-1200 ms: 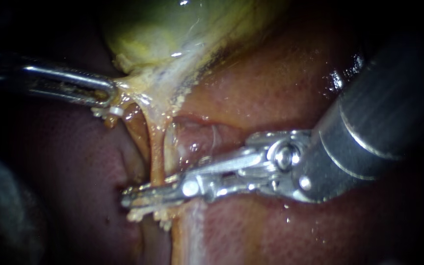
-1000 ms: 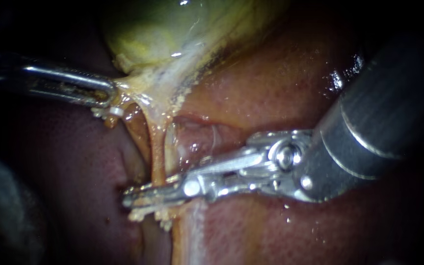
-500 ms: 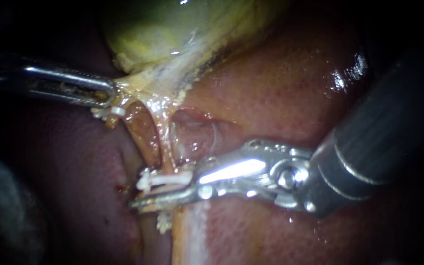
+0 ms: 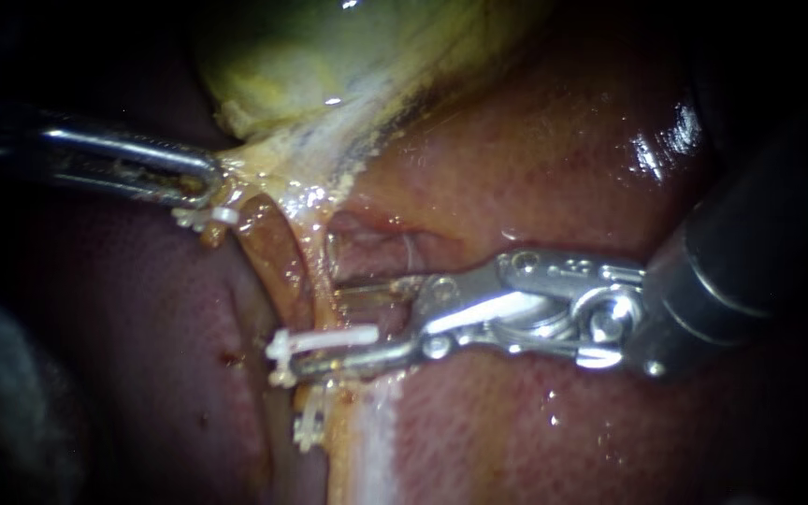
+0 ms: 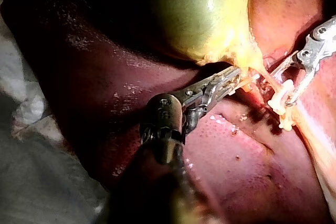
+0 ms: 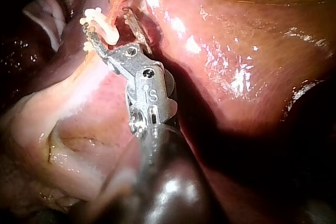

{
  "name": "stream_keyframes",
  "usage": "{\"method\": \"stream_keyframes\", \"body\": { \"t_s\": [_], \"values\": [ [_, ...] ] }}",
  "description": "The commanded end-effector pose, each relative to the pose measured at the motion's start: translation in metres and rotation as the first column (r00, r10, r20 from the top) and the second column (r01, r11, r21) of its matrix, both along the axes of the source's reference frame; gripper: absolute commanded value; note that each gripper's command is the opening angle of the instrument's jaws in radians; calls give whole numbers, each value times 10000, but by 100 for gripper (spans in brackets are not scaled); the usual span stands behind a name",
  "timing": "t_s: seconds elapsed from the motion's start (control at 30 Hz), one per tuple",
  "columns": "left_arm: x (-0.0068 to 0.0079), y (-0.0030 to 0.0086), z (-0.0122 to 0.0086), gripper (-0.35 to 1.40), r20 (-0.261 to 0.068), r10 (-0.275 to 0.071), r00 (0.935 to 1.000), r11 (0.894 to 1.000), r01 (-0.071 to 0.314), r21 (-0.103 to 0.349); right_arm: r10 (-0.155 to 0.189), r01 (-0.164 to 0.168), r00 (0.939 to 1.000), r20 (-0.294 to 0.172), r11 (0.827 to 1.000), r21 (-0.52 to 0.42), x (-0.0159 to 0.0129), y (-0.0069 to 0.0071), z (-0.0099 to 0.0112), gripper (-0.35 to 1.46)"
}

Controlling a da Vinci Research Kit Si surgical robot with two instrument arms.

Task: Going back second clip right tube

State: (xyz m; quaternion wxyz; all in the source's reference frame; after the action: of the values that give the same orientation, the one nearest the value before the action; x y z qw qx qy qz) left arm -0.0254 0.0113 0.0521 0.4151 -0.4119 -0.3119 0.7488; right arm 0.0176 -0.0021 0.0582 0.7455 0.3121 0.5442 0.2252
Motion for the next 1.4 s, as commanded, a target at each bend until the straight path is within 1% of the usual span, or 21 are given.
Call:
{"method": "stream_keyframes", "body": {
  "t_s": [0.03, 0.13, 0.2, 0.33, 0.47, 0.53, 0.6, 0.7, 0.8, 0.83, 0.93, 1.07, 1.17, 1.23, 1.33, 1.4],
  "values": [
    [0, 0, 0, -35, -1, -1, 10000, 10000, 1, -1, -19, 19, 10000, -28, 9999, -115, -6, 1, -2, 50],
    [0, 0, 0, -35, -1, -1, 10000, 10000, 1, -1, -125, 118, 9998, -154, 9988, -485, -20, 3, -7, 50],
    [0, 0, 0, -35, 0, 0, 10000, 10000, 0, -1, -133, 117, 9997, -216, 9970, -763, -32, 4, -11, 50],
    [1, 0, 0, -35, -1, -1, 10000, 10000, 1, 0, -229, 165, 9989, -406, 9884, -1512, -61, 12, -25, 50],
    [1, 0, -1, -35, 0, -1, 10000, 10000, 1, 2, -254, 152, 9984, -506, 9812, -1926, -89, 21, -37, 50],
    [1, 0, -1, -35, 0, -1, 10000, 10000, 1, 2, -304, 168, 9979, -571, 9742, -2253, -100, 24, -38, 50],
    [1, 0, -1, -35, -1, -1, 10000, 10000, 1, 2, -417, 260, 9974, -585, 9686, -2472, -112, 26, -38, 50],
    [0, -1, -2, -35, -2, -4, 10000, 10000, 4, 2, -579, 454, 9976, -388, 9622, -2687, -124, 28, -36, 50],
    [-1, -1, -2, -35, -7, -11, 10000, 10000, 11, 2, -780, 729, 9969, -69, 9572, -2801, -134, 29, -34, 50],
    [-1, -1, -2, -35, -8, -13, 10000, 10000, 13, 2, -827, 783, 9966, -31, 9549, -2863, -136, 30, -34, 50],
    [-3, -1, 0, -35, -13, -20, 10000, 10000, 20, -5, -860, 819, 9963, -17, 9545, -2868, -142, 30, -33, 50],
    [-10, 0, 6, -35, -27, -23, 10000, 10000, 23, -80, -877, 832, 9961, -27, 9544, -2867, -145, 29, -34, 50],
    [-18, 3, 14, -35, -50, -52, 10000, 9999, 52, -106, -884, 838, 9961, -31, 9543, -2867, -146, 29, -34, 50],
    [-26, 3, 23, -35, -94, -106, 9999, 9998, 105, -155, -887, 841, 9960, -33, 9543, -2867, -147, 29, -34, 50],
    [-37, 2, 36, -35, -78, -72, 9999, 9998, 71, -162, -890, 843, 9960, -34, 9543, -2867, -147, 29, -34, 50],
    [-42, 1, 42, -35, -50, -26, 10000, 9999, 25, -153, -893, 846, 9960, -36, 9543, -2867, -148, 29, -35, 50]
  ]
}}
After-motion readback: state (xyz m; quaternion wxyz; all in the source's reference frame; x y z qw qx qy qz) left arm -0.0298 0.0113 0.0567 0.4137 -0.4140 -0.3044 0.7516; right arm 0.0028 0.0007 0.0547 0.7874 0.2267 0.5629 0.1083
